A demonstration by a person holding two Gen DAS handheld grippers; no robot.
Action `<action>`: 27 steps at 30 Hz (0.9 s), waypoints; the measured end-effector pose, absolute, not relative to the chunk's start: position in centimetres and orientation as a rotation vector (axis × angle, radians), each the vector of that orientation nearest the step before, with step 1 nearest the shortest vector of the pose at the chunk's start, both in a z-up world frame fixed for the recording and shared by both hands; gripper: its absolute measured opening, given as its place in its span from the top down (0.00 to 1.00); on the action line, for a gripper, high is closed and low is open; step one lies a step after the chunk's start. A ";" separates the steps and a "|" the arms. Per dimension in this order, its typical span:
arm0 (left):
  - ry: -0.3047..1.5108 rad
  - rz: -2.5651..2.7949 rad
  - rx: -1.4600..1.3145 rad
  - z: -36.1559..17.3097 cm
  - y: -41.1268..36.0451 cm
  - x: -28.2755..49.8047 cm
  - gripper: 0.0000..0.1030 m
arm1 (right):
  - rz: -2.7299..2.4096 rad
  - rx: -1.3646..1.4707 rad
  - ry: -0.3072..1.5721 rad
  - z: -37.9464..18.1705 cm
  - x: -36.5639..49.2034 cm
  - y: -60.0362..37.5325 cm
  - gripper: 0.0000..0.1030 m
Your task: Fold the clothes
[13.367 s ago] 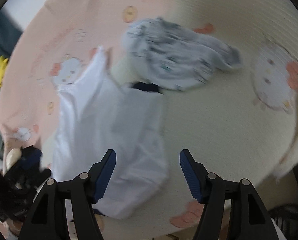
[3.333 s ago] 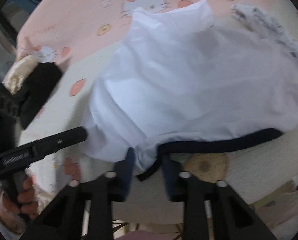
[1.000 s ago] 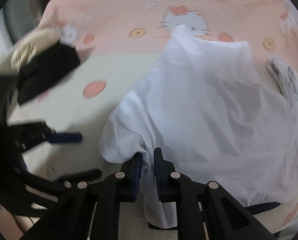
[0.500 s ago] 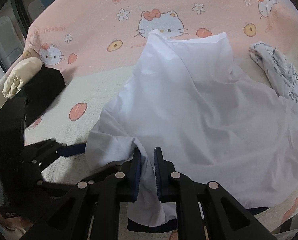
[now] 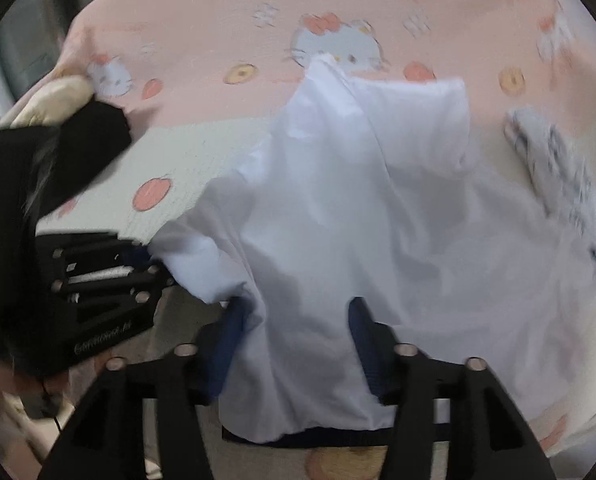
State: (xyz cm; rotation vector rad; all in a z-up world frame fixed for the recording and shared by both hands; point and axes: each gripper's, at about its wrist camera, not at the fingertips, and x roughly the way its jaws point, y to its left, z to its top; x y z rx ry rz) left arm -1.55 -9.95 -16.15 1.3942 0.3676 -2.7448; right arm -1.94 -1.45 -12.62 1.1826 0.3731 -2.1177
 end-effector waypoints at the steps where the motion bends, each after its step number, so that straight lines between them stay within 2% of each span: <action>1: 0.366 -2.753 1.389 -15.9 -9.9 -1.6 0.88 | -2.111 1.174 0.390 -12.4 -1.7 -1.5 0.46; 12: 0.265 -2.857 1.333 -12.4 -9.2 -2.5 0.88 | -2.059 1.082 0.488 -10.1 0.2 -2.5 0.34; 24: 0.253 -2.854 1.328 -11.6 -10.3 -1.9 0.88 | -2.107 1.045 0.600 -11.4 -2.8 -5.6 0.34; 25: 0.260 -2.844 1.325 -11.5 -10.6 -1.8 0.88 | -2.104 1.043 0.610 -11.5 -3.0 -6.0 0.35; 26: 0.263 -2.832 1.321 -11.5 -10.9 -1.7 0.88 | -2.101 1.042 0.620 -11.5 -3.2 -6.4 0.43; 27: 0.270 -2.818 1.319 -11.5 -11.2 -1.6 0.88 | -2.086 1.052 0.621 -11.6 -3.5 -6.6 0.58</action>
